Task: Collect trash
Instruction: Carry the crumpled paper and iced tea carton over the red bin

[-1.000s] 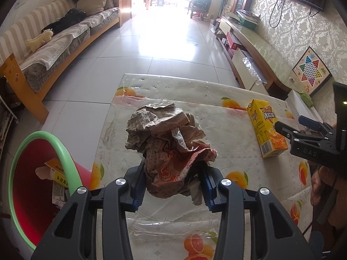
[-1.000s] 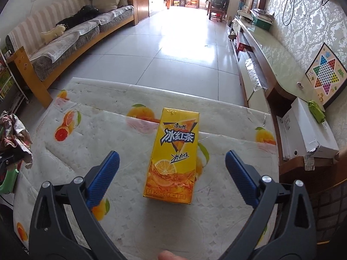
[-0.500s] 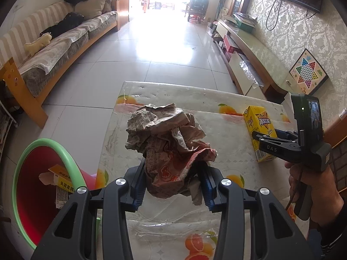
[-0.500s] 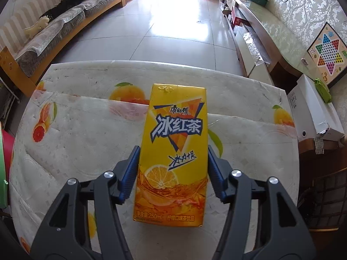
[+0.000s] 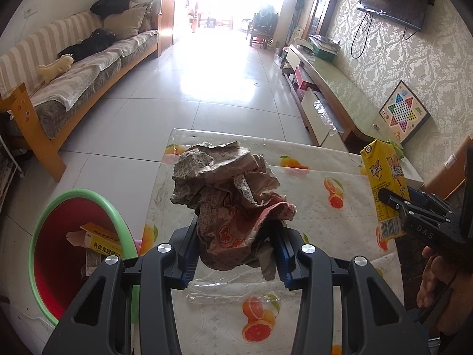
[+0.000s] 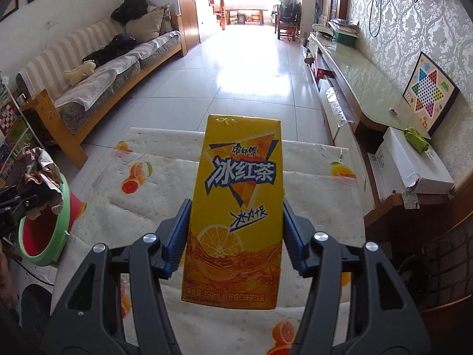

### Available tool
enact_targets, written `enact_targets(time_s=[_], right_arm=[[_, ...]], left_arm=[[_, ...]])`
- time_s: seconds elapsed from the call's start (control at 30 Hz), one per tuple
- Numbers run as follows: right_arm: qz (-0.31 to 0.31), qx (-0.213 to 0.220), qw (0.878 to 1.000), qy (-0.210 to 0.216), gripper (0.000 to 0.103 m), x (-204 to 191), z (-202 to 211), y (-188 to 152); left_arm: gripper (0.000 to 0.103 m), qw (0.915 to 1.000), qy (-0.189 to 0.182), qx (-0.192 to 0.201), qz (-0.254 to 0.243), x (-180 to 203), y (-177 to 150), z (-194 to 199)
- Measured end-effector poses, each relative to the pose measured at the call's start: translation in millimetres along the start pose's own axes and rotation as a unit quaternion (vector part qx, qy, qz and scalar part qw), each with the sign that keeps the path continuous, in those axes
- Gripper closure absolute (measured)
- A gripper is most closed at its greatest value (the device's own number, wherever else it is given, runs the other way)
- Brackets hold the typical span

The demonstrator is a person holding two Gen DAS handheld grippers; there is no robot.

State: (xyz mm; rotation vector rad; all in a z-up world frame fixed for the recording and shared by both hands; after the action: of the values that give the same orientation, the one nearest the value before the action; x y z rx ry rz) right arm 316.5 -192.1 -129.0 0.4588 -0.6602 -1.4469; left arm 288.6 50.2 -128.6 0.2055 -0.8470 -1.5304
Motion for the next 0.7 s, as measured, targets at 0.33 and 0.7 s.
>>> enact_targets(time_s=[0.33, 0.7], right_arm=[[0.026, 0.013, 0.999, 0.044, 0.047, -62.8, 52.1, -17.9], [0.081, 0.037, 0.992, 0.086, 0.047, -159.5, 84.7, -12.3]], left_arm=[[0.063, 0.9994, 0.016, 0.025, 0.017, -36.2, -16.8, 62.0], [0.063, 0.9960, 0.058, 0.033, 0.060, -120.7, -32.3, 102.3]])
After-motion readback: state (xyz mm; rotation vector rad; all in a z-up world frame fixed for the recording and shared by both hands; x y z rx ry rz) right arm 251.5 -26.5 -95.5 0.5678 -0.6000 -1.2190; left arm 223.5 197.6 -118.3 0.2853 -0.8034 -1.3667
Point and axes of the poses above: each gripper's, at about its wrist camera, not at the fingertips, and z roughly against the way its jaws point, x to its right, y to its top, the point moved 6 cm from there along -z, roughly the way its jaws point, and after that the axes turned 14 degrees about -y, right-handed, at the moved point
